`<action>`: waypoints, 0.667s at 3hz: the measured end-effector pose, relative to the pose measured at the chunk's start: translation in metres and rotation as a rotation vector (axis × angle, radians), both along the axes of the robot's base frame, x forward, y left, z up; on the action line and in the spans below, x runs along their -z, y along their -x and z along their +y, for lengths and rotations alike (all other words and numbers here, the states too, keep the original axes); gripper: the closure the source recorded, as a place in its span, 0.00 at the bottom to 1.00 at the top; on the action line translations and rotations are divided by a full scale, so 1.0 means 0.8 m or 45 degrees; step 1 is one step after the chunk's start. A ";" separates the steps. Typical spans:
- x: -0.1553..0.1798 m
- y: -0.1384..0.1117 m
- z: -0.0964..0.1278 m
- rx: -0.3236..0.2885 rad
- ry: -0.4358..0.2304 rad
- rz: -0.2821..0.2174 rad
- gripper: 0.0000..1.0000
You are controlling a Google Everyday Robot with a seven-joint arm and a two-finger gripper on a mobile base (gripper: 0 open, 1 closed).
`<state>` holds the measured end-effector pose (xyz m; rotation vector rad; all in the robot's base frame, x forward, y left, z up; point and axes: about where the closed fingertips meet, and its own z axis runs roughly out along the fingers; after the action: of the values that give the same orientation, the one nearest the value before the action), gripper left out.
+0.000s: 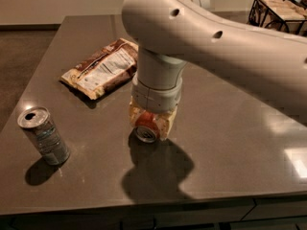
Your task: Place coke can upright
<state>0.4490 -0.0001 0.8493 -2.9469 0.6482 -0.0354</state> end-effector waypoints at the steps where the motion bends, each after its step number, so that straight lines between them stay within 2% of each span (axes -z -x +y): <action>1: -0.016 -0.010 0.000 0.111 -0.073 0.041 0.88; 2: -0.038 -0.020 -0.010 0.296 -0.201 0.168 1.00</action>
Offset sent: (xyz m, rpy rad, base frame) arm 0.0264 -0.0090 0.0715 0.3522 0.3290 -0.4405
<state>0.4647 -0.0085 0.8798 -2.7262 0.9617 0.1810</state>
